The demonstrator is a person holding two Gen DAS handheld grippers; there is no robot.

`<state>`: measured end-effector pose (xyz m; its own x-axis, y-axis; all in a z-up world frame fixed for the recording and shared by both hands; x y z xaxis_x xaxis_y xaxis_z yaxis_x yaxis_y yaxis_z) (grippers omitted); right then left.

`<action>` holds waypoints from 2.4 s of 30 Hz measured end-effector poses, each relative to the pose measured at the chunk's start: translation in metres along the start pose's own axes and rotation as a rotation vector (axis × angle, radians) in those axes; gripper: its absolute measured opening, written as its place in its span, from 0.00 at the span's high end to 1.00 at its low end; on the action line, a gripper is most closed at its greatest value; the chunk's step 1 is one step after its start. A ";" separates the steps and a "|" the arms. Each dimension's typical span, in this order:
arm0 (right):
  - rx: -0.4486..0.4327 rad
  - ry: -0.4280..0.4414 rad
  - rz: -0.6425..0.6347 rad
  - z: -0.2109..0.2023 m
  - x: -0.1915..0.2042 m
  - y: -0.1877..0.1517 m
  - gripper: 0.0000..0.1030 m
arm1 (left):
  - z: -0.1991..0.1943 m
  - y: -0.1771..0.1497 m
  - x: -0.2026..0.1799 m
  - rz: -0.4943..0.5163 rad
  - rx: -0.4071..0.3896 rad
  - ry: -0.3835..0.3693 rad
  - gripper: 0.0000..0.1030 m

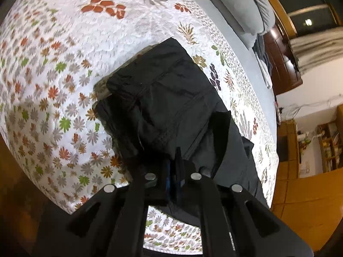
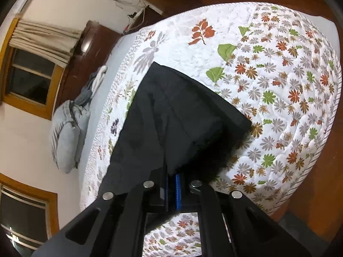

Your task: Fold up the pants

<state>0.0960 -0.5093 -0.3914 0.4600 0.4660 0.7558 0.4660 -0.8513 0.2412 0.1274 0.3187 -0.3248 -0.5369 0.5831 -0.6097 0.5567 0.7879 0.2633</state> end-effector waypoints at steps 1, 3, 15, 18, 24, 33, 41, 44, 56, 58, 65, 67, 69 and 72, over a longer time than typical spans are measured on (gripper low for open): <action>0.011 -0.006 0.008 0.004 -0.002 0.000 0.96 | 0.001 0.000 0.003 -0.003 0.004 0.002 0.98; 0.020 -0.023 0.005 0.010 -0.007 -0.001 0.96 | 0.007 0.000 0.007 -0.013 0.012 0.012 0.98; -0.081 -0.007 0.022 -0.033 -0.014 0.027 0.49 | -0.015 0.007 0.009 -0.012 -0.072 -0.013 0.30; -0.134 -0.023 0.022 -0.060 -0.017 0.040 0.49 | -0.040 0.016 0.000 0.083 -0.177 0.046 0.23; -0.059 0.021 -0.065 -0.031 0.008 0.022 0.49 | -0.027 0.002 -0.036 0.304 -0.195 0.097 0.15; -0.097 0.062 0.031 -0.032 -0.014 0.036 0.40 | 0.034 -0.027 -0.017 0.419 -0.067 0.201 0.06; -0.087 0.158 0.203 -0.034 -0.059 0.027 0.33 | 0.042 -0.025 -0.016 0.398 -0.056 0.184 0.03; -0.090 0.206 0.234 -0.026 -0.065 0.024 0.32 | 0.040 -0.027 -0.015 0.389 -0.053 0.177 0.03; -0.066 0.323 0.224 0.001 -0.033 0.033 0.25 | 0.039 -0.032 -0.010 0.380 -0.042 0.184 0.03; -0.046 0.330 0.216 0.008 -0.030 0.028 0.26 | 0.041 -0.032 -0.012 0.387 -0.041 0.195 0.03; -0.049 0.363 0.230 0.024 -0.022 0.039 0.25 | 0.041 -0.032 -0.011 0.386 -0.038 0.197 0.03; -0.041 0.357 0.207 0.027 -0.019 0.034 0.28 | 0.041 -0.032 -0.011 0.383 -0.038 0.195 0.03; -0.031 0.365 0.209 0.028 -0.022 0.029 0.33 | 0.042 -0.031 -0.011 0.377 -0.039 0.191 0.03; -0.024 0.369 0.216 0.030 -0.024 0.030 0.34 | 0.042 -0.032 -0.010 0.375 -0.034 0.184 0.03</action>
<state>0.1210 -0.5386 -0.4206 0.2416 0.1620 0.9567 0.3687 -0.9273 0.0639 0.1416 0.2798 -0.3585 -0.4070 0.8540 -0.3240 0.7157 0.5186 0.4678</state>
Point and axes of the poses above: each gripper's, at about its wrist camera, not at the fingertips, and z roughly the way its jaws point, x to its left, y to its top, the point moved 10 cm from there along z, roughly the way its jaws point, and after that the axes turned 4 degrees about -x, right-handed, at the moved point
